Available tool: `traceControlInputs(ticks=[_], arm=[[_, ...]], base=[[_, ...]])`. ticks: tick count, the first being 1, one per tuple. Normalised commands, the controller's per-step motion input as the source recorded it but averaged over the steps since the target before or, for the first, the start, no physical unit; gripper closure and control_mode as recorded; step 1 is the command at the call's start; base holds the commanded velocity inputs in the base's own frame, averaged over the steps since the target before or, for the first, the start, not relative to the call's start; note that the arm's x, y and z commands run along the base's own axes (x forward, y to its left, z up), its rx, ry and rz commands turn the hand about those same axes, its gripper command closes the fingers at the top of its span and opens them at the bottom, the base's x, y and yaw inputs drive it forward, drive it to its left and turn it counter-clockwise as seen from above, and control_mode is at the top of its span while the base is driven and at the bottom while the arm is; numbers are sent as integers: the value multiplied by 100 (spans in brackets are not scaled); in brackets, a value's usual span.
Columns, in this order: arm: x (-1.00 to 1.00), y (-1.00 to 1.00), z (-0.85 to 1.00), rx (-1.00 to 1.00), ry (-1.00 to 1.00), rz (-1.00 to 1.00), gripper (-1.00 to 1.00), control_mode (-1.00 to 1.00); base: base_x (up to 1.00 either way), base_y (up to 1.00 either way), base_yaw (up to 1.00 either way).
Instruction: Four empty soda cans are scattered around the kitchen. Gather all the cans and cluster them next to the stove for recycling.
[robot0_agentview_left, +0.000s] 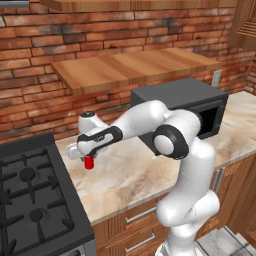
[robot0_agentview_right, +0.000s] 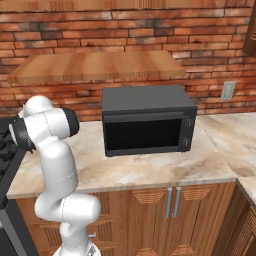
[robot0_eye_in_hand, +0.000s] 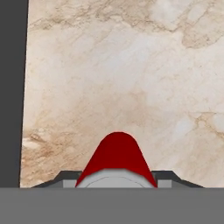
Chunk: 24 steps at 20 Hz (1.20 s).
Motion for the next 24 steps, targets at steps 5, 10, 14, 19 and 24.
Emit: traceControlInputs(ticks=[5,10,14,19,24], arm=[[6,0,-19,0,0,0,-100,-100],[7,-2,-16,0,0,0,-100,-100],[2,-10,-20,0,-2,0,-100,-100],[0,-6,-16,0,-12,0,-100,-100],[-8,-1,-7,0,-19,0,-100,-100]], base=[[0,0,0],[0,0,0],[0,0,0],[0,0,0],[0,0,0]])
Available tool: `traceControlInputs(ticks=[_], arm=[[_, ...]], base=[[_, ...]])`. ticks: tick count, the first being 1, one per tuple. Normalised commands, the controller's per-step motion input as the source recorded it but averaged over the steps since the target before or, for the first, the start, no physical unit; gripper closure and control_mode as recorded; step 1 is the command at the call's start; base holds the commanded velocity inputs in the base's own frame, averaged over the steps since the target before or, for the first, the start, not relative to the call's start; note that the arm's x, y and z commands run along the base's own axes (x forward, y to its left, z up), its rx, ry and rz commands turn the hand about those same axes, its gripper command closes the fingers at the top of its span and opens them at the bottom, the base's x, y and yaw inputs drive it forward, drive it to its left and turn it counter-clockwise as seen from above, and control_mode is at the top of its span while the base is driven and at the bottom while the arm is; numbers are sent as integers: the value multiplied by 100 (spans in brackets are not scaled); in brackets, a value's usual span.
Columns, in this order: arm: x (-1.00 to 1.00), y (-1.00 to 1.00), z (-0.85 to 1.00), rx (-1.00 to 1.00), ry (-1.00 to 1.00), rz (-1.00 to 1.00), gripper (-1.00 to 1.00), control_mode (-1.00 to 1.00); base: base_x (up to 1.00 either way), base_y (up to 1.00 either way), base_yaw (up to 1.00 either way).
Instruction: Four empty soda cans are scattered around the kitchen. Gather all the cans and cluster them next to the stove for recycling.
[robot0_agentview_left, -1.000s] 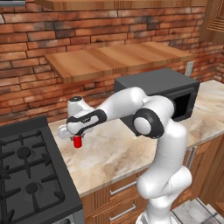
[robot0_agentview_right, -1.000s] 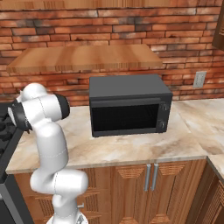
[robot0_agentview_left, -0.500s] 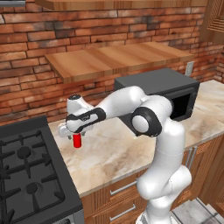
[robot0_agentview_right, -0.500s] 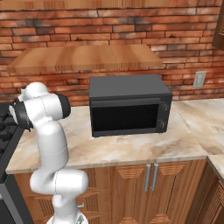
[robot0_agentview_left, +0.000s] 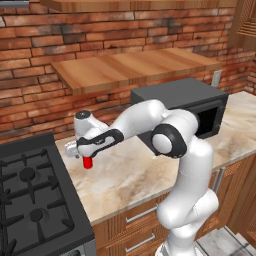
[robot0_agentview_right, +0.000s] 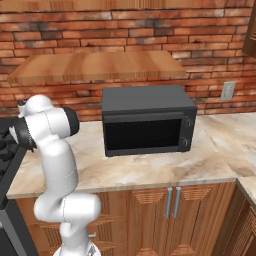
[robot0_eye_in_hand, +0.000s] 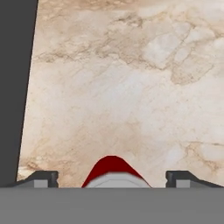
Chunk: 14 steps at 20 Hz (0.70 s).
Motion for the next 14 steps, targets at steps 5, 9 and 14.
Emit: traceControlInputs(ticks=[5,9,14], arm=[[-13,-16,2,2,-10,0,-100,-100],[-1,-29,22,6,-1,-3,-100,-100],[0,-22,28,6,0,-3,-100,-100]], base=[[0,0,0],[0,0,0],[0,0,0]])
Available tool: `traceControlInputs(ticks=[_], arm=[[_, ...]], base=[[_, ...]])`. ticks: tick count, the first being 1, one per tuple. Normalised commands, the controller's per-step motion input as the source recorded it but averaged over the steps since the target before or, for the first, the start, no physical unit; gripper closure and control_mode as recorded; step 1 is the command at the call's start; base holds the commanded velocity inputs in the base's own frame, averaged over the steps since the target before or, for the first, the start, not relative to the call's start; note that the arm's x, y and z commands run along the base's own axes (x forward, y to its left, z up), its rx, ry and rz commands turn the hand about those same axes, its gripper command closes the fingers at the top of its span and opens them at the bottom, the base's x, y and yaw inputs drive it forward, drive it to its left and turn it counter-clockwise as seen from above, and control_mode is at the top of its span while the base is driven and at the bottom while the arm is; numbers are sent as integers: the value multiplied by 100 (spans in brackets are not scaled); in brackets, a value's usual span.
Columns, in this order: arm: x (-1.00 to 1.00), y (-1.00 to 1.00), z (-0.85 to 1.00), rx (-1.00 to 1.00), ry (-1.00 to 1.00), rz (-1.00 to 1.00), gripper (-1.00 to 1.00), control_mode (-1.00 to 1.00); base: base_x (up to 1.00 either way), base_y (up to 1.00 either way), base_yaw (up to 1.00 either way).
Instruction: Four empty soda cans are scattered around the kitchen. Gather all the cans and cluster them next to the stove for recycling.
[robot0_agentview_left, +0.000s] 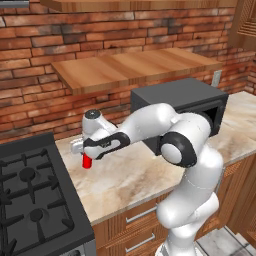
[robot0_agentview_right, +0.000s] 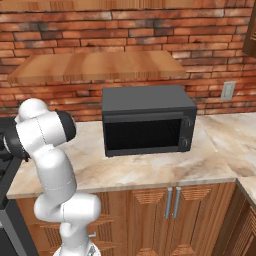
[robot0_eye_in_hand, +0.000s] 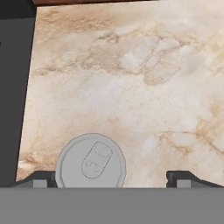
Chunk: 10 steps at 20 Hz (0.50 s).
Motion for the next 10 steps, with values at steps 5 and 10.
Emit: traceControlInputs(ticks=[5,10], arm=[[-6,-5,30,3,-1,-2,-100,-100],[-25,1,23,0,-9,0,-100,-100]], base=[[0,0,0],[0,0,0]])
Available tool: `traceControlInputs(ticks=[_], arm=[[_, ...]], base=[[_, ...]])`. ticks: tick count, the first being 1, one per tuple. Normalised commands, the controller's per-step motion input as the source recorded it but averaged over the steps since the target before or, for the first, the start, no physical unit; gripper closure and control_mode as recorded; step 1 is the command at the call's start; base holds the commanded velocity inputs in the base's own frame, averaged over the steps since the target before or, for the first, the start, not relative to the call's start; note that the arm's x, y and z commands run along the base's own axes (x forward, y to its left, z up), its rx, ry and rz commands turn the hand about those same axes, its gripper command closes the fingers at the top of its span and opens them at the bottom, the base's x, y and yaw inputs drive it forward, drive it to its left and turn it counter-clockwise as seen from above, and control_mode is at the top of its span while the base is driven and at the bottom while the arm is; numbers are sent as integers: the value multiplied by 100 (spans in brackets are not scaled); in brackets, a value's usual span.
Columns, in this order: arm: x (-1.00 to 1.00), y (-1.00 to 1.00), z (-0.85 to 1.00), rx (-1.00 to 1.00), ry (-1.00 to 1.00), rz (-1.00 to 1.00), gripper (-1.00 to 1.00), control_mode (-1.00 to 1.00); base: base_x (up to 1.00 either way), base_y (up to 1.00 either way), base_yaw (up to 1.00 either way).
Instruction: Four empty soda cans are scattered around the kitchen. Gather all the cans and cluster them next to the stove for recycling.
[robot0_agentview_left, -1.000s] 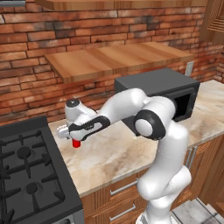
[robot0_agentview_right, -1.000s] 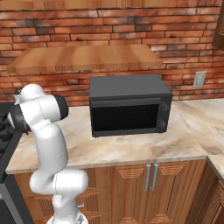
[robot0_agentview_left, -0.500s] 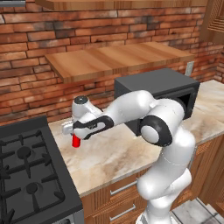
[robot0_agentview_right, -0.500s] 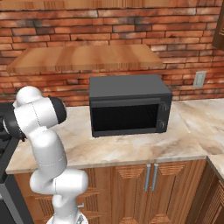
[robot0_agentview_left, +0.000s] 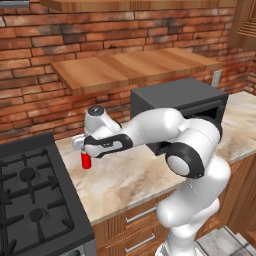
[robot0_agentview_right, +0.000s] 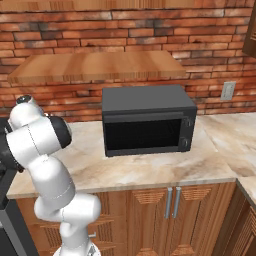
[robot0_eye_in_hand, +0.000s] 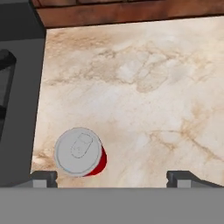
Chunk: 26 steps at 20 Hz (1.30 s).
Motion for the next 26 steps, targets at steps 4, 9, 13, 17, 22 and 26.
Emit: traceControlInputs(ticks=[4,9,13,17,22,26], arm=[[-34,0,22,0,-9,0,-100,-100],[-38,0,24,0,-7,0,-100,-100],[-39,-1,32,1,-4,0,-100,-100],[-40,-5,40,3,-3,0,-100,-100],[-51,-12,32,6,0,0,-100,-100],[-60,-18,21,5,0,0,-100,-100]], base=[[0,0,0],[0,0,0],[0,0,0],[0,0,0],[0,0,0],[0,0,0]])
